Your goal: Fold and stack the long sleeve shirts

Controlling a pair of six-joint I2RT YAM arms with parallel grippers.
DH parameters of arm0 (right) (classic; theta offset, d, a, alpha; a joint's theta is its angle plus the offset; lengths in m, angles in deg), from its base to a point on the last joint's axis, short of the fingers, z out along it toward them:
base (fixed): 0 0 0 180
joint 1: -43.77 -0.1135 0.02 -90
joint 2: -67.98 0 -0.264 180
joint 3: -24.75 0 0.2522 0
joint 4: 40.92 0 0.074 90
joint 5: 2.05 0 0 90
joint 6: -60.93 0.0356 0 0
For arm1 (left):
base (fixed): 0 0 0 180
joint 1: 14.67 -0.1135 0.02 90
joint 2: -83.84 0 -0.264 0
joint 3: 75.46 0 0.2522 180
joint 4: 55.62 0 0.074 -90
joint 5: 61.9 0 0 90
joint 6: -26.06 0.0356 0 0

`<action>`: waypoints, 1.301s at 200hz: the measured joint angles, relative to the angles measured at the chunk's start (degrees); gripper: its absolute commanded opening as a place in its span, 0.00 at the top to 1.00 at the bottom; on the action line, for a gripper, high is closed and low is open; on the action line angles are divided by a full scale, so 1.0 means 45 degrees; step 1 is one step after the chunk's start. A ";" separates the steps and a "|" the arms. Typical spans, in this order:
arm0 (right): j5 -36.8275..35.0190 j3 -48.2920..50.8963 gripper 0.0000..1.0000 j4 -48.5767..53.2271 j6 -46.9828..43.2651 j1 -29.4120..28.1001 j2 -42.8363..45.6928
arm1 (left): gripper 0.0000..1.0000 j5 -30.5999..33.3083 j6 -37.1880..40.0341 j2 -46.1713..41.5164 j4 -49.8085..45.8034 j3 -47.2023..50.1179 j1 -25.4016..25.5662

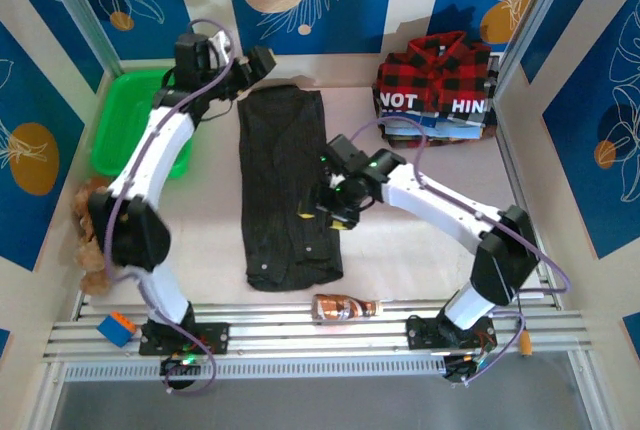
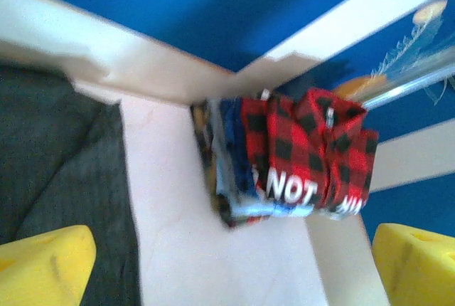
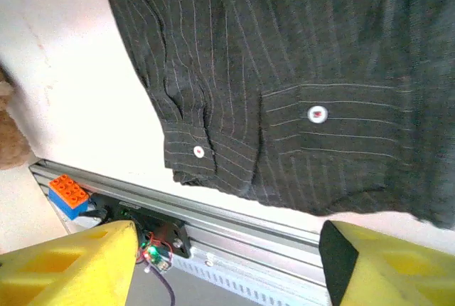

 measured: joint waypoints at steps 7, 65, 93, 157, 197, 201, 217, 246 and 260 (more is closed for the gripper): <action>-0.0053 0.0330 0.31 0.0146 -0.0622 0.0267 0.0262 | 0.02 0.0146 0.0136 -0.0923 -0.0364 0.0976 0.0044; 0.1248 0.4964 0.37 -0.0758 -0.3560 0.0787 0.0743 | 0.15 0.1336 0.0010 -0.6577 -0.4231 1.0025 0.1413; 0.2011 0.5629 0.41 -0.2025 -0.3638 0.0583 0.0651 | 0.22 0.1418 -0.0777 -0.8573 -0.5183 1.2696 0.2025; 0.2399 0.5848 0.44 -0.3842 -0.3580 0.0325 -0.0588 | 0.29 0.1559 -0.2176 -0.8660 -0.4119 1.4984 0.2676; 0.2395 0.5931 0.45 -0.4143 -0.3390 0.0117 -0.0675 | 0.35 0.1491 -0.2992 -0.7825 -0.2667 1.5620 0.3162; 0.2395 0.5950 0.45 -0.4172 -0.3381 0.0087 -0.0675 | 0.35 0.1467 -0.3070 -0.7781 -0.2555 1.5650 0.3206; 0.2390 0.6033 0.46 -0.4231 -0.3303 -0.0015 -0.0680 | 0.38 0.1399 -0.3317 -0.7689 -0.2050 1.5776 0.3400; 0.2390 0.6052 0.47 -0.4289 -0.3152 -0.0151 -0.0753 | 0.42 0.1297 -0.3750 -0.7548 -0.1307 1.6072 0.3725; 0.2390 0.6105 0.48 -0.4381 -0.3060 -0.0170 -0.0797 | 0.45 0.1273 -0.3925 -0.7393 -0.1025 1.6208 0.3886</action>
